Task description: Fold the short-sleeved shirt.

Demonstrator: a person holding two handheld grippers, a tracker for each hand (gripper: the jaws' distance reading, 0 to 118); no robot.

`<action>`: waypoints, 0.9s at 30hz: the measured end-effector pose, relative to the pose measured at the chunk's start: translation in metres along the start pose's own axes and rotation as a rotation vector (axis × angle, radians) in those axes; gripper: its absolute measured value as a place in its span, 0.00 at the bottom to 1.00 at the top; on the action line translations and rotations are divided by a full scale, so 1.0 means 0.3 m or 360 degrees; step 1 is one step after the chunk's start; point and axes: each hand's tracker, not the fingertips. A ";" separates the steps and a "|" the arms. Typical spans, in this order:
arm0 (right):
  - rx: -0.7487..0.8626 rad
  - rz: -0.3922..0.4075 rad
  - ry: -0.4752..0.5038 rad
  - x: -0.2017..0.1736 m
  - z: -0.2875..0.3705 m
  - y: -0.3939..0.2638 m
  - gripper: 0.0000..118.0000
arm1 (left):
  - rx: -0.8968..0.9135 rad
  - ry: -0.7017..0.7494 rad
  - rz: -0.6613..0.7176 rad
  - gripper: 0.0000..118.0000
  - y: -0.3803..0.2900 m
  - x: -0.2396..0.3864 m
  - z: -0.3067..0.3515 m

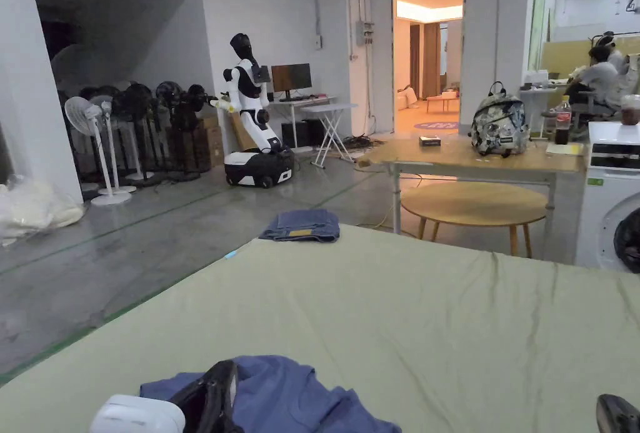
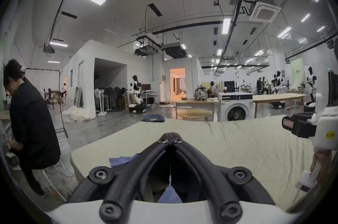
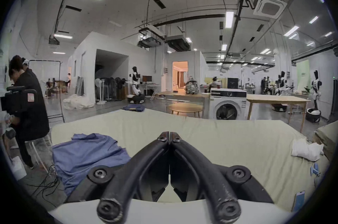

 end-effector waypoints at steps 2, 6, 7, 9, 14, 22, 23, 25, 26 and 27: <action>-0.0023 -0.0001 0.0032 -0.009 -0.006 -0.009 0.00 | -0.0046 -0.0052 0.0022 0.00 -0.017 -0.031 -0.006; -0.0063 0.0003 0.0056 -0.006 -0.012 -0.035 0.00 | -0.0227 -0.0152 0.0095 0.18 -0.064 -0.113 -0.056; -0.0075 0.0000 0.0061 -0.003 -0.013 -0.045 0.00 | -0.0264 -0.0155 0.0063 0.36 -0.084 -0.130 -0.082; -0.0109 -0.0006 0.0054 0.006 -0.018 -0.064 0.00 | -0.0412 -0.0204 0.0000 0.70 -0.132 -0.169 -0.167; -0.0213 -0.0061 0.0015 0.045 -0.014 -0.119 0.00 | -0.0749 -0.0374 0.0060 0.70 -0.285 -0.224 -0.458; -0.0371 -0.0060 -0.0157 0.150 0.002 -0.195 0.00 | -0.1258 -0.0410 -0.0037 0.70 -0.583 -0.177 -0.954; -0.0387 -0.0071 -0.0179 0.169 0.005 -0.204 0.00 | -0.1324 -0.0410 -0.0016 0.70 -0.619 -0.175 -0.999; -0.0422 -0.0101 -0.0225 0.199 0.002 -0.219 0.00 | -0.1434 -0.0390 -0.0040 0.64 -0.689 -0.183 -1.060; -0.0434 -0.0118 -0.0230 0.213 0.000 -0.226 0.00 | -0.1514 -0.0367 -0.0066 0.55 -0.722 -0.179 -1.082; -0.0445 -0.0135 -0.0242 0.226 0.001 -0.236 0.00 | -0.1581 -0.0341 -0.0053 0.48 -0.749 -0.174 -1.085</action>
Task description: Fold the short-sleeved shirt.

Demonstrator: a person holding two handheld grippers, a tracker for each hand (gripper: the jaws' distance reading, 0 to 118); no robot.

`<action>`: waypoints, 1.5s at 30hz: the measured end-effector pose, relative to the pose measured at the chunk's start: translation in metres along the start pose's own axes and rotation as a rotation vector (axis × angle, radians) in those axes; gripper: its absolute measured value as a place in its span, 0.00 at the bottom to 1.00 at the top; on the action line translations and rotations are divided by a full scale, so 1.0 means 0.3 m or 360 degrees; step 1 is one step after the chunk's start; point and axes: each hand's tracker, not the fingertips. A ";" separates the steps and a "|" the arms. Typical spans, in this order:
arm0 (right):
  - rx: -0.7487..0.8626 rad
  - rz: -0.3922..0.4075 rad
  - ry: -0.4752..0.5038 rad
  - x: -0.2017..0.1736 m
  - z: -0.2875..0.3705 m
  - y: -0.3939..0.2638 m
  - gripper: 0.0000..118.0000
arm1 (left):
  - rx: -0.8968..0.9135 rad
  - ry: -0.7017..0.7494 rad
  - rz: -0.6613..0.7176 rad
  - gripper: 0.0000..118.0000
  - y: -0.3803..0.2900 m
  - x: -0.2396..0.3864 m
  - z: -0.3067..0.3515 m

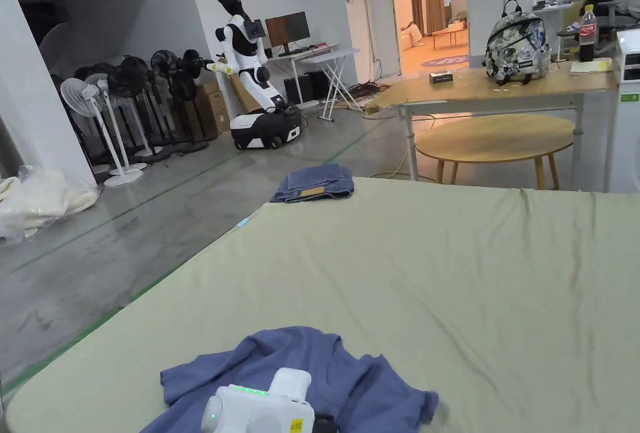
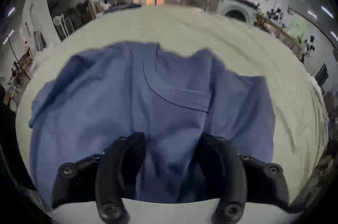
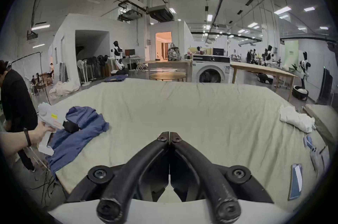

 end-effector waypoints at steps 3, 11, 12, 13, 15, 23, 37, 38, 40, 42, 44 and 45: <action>-0.0025 -0.0009 -0.0022 0.026 0.001 -0.020 0.00 | 0.0083 -0.0002 -0.0049 0.35 0.017 -0.003 0.003; 0.0004 -0.0096 -0.0023 0.091 0.059 -0.030 0.00 | 0.0312 -0.0219 0.0324 0.00 0.144 -0.061 0.224; 0.0007 -0.0092 -0.0034 0.100 0.068 -0.027 0.00 | 0.0395 -0.0104 0.0320 0.00 0.203 -0.071 0.304; 0.0010 -0.0097 -0.0045 0.112 0.074 -0.024 0.00 | 0.0435 -0.0026 0.0250 0.00 0.259 -0.053 0.415; 0.0032 -0.0123 -0.0059 0.136 0.090 -0.025 0.00 | 0.0601 0.0033 0.0135 0.00 0.369 -0.061 0.581; 0.0097 -0.0235 -0.0135 0.197 0.161 -0.018 0.00 | 0.0985 0.0115 -0.0293 0.00 0.679 0.199 0.951; 0.0135 -0.0314 -0.0461 0.351 0.380 -0.050 0.00 | 0.0205 -0.1233 -0.0691 0.00 -0.257 1.520 0.305; 0.0132 -0.0321 -0.0484 0.359 0.393 -0.055 0.00 | 0.0151 -0.1327 -0.0717 0.00 -0.318 1.596 0.300; 0.0121 -0.0305 -0.0542 0.376 0.426 -0.064 0.00 | 0.0020 -0.1512 -0.0734 0.00 -0.449 1.746 0.307; 0.0104 -0.0265 -0.0598 0.388 0.456 -0.072 0.00 | 0.0030 -0.1567 -0.0825 0.07 -0.516 1.811 0.339; 0.0093 -0.0257 -0.0629 0.402 0.476 -0.083 0.00 | 0.0029 -0.1604 -0.0825 0.46 -0.539 1.828 0.364; 0.0086 -0.0263 -0.0637 0.409 0.482 -0.087 0.00 | 0.0062 -0.1667 -0.0812 0.52 -0.534 1.799 0.387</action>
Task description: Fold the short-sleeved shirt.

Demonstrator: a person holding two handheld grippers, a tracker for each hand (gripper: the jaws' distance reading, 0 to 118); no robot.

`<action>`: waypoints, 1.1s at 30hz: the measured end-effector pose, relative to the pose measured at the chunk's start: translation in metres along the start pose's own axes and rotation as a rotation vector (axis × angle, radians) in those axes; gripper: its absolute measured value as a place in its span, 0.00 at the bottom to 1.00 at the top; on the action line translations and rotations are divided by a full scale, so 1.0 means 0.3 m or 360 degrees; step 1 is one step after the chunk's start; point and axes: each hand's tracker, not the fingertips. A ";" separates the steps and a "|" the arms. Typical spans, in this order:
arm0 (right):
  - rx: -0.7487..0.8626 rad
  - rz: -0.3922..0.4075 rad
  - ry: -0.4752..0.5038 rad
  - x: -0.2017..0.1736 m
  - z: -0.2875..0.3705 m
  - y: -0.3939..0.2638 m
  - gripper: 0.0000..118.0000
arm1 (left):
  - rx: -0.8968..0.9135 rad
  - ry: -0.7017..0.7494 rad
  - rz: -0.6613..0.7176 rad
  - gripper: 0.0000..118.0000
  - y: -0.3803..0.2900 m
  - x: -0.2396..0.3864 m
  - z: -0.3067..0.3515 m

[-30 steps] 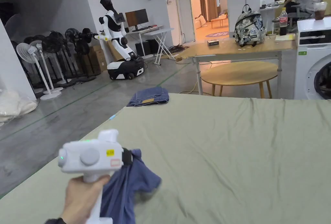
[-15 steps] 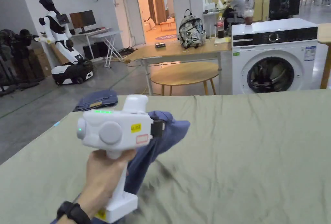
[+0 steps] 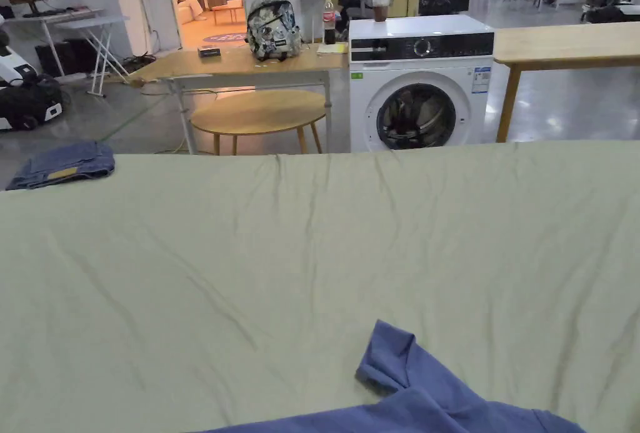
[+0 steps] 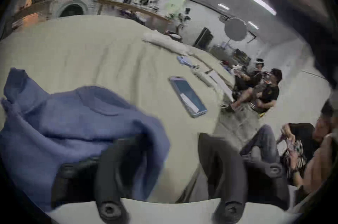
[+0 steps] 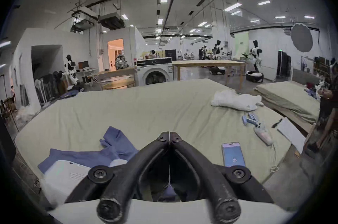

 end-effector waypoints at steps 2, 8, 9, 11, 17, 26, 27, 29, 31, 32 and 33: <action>-0.0013 -0.0021 0.0003 0.015 0.004 -0.002 0.00 | 0.0128 0.0038 -0.0051 0.52 0.035 -0.012 0.108; -0.0033 0.0017 0.0108 -0.012 -0.009 -0.001 0.00 | 0.0607 0.0605 -0.0351 0.52 0.108 -0.076 0.690; -0.0032 0.0049 0.0132 -0.027 -0.010 -0.001 0.00 | 0.0687 0.0746 -0.0388 0.52 0.102 -0.079 0.796; -0.0033 0.0129 0.0193 -0.064 -0.020 0.000 0.00 | 0.0758 0.1025 -0.0398 0.51 0.070 -0.081 0.983; -0.0040 0.0140 0.0356 -0.147 -0.049 0.011 0.00 | 0.0952 0.1425 -0.0223 0.00 -0.089 -0.054 1.280; -0.0066 0.0179 0.0434 -0.208 -0.083 0.009 0.00 | 0.0832 0.1538 0.0152 0.00 -0.200 -0.153 1.374; -0.0069 0.0184 0.0437 -0.209 -0.083 0.009 0.00 | 0.0741 0.1544 0.0208 0.00 -0.195 -0.186 1.371; -0.0068 0.0191 0.0434 -0.209 -0.081 0.006 0.00 | 0.0716 0.1535 0.0294 0.08 -0.202 -0.283 1.366; -0.0084 0.0173 0.0426 -0.193 -0.087 -0.006 0.00 | 0.0622 0.1354 0.0463 0.51 -0.215 -0.423 1.352; -0.0097 0.0155 0.0417 -0.185 -0.091 -0.012 0.00 | 0.0609 0.1316 0.0535 0.58 -0.234 -0.501 1.347; -0.0105 0.0138 0.0406 -0.177 -0.093 -0.018 0.00 | 0.0513 0.1349 0.0631 0.57 -0.237 -0.557 1.325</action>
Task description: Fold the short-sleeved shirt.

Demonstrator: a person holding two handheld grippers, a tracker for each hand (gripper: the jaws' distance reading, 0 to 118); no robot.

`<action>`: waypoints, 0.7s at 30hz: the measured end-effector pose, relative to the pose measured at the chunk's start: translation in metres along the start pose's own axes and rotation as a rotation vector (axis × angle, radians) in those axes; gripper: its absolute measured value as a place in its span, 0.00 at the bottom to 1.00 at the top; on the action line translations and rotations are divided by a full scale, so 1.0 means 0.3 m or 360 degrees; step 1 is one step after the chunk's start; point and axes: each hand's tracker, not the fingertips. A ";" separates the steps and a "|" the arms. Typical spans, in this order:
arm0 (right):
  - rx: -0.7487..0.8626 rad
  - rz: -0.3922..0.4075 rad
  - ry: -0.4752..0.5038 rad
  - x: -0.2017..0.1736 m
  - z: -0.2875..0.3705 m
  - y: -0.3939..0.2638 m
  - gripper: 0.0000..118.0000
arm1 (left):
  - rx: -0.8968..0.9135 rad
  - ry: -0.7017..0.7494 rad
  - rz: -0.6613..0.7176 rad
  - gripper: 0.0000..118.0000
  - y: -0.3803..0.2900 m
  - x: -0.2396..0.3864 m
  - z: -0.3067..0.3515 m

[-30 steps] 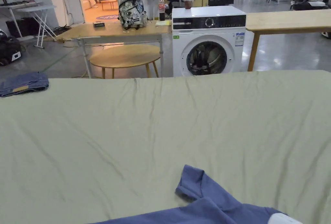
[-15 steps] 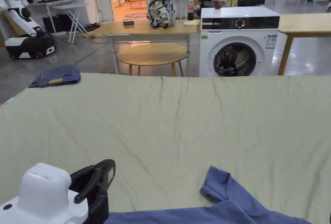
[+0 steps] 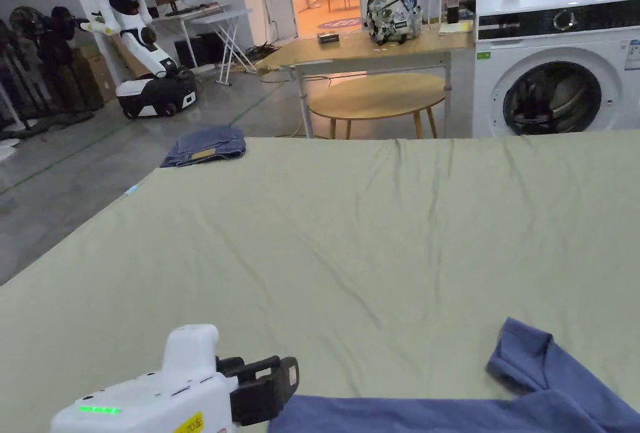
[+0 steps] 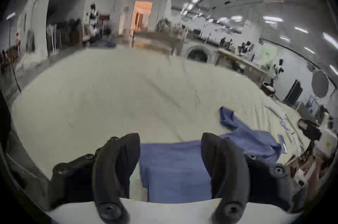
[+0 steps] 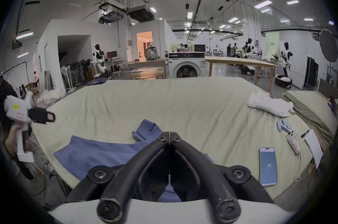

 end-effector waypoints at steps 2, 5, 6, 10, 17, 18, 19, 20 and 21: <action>-0.0023 -0.0034 -0.0016 0.024 -0.002 -0.017 0.00 | -0.0114 0.0022 -0.0031 0.57 -0.008 -0.040 -0.126; -0.0042 -0.0091 -0.0037 0.059 -0.002 -0.036 0.00 | -0.0351 0.0050 0.0013 0.57 -0.026 -0.050 -0.285; -0.0051 -0.0101 -0.0047 0.068 -0.002 -0.042 0.00 | -0.0366 0.0070 0.0054 0.57 -0.032 -0.057 -0.318; -0.0081 -0.0117 -0.0107 0.107 0.000 -0.066 0.00 | -0.0499 0.0178 0.0030 0.53 -0.057 -0.053 -0.452; -0.0140 -0.0161 -0.0213 0.176 0.023 -0.113 0.00 | -0.0550 0.0181 -0.0018 0.00 -0.067 0.019 -0.446; -0.0147 -0.0167 -0.0237 0.184 0.029 -0.121 0.00 | -0.0538 0.0238 -0.0120 0.00 -0.073 0.031 -0.449; -0.0157 -0.0182 -0.0261 0.195 0.035 -0.129 0.00 | -0.0547 0.0247 -0.0184 0.00 -0.072 0.020 -0.469; -0.0172 -0.0202 -0.0283 0.207 0.040 -0.135 0.00 | -0.0546 0.0252 -0.0184 0.00 -0.076 0.020 -0.474; -0.0199 -0.0244 -0.0319 0.221 0.044 -0.144 0.11 | -0.0560 0.0248 -0.0190 0.00 -0.076 0.018 -0.480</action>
